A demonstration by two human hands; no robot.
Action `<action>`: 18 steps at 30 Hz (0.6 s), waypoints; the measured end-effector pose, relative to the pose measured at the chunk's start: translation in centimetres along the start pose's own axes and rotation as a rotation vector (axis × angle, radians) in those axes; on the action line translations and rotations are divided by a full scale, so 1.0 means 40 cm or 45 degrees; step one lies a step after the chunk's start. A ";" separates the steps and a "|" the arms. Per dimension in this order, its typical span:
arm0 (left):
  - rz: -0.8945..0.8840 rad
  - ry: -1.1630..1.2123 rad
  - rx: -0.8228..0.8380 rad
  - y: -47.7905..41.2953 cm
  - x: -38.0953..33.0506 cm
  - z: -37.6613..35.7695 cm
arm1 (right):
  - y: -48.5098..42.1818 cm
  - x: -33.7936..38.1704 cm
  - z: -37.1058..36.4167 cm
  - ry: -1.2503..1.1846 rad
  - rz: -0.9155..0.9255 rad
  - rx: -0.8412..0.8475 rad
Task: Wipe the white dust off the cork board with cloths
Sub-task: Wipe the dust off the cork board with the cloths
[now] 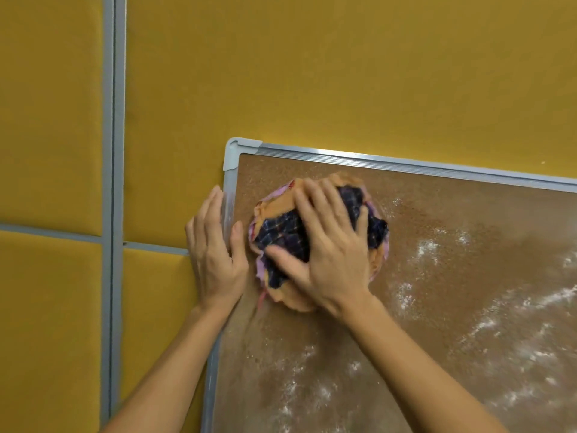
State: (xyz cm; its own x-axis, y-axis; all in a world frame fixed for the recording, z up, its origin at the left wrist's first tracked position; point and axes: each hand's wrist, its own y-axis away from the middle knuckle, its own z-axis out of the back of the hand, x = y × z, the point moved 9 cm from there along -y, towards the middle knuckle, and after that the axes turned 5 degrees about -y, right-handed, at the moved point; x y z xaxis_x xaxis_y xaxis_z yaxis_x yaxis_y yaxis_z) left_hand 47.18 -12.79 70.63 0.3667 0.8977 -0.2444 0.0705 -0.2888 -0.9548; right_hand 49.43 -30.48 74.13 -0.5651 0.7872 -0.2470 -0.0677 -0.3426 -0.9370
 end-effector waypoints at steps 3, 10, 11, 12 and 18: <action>-0.067 -0.023 0.030 0.011 -0.001 -0.004 | 0.102 0.072 -0.030 0.021 0.164 0.062; -0.098 -0.049 0.042 0.028 -0.002 -0.003 | 0.083 -0.019 0.024 0.131 0.208 -0.051; -0.074 -0.040 0.018 0.030 0.002 0.001 | 0.043 -0.036 0.034 0.120 0.102 -0.097; -0.056 -0.039 0.001 0.033 0.005 0.003 | 0.010 -0.044 0.039 0.099 -0.007 -0.126; -0.129 -0.230 0.016 0.035 -0.002 -0.007 | 0.166 0.072 -0.036 0.086 0.177 0.059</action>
State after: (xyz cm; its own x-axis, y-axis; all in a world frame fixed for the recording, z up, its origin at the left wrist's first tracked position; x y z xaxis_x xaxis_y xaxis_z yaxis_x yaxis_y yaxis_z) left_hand 47.51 -13.37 69.34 0.1859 0.9674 -0.1721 0.0866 -0.1905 -0.9779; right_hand 48.52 -29.76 66.82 -0.5155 0.7627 -0.3907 -0.0316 -0.4726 -0.8807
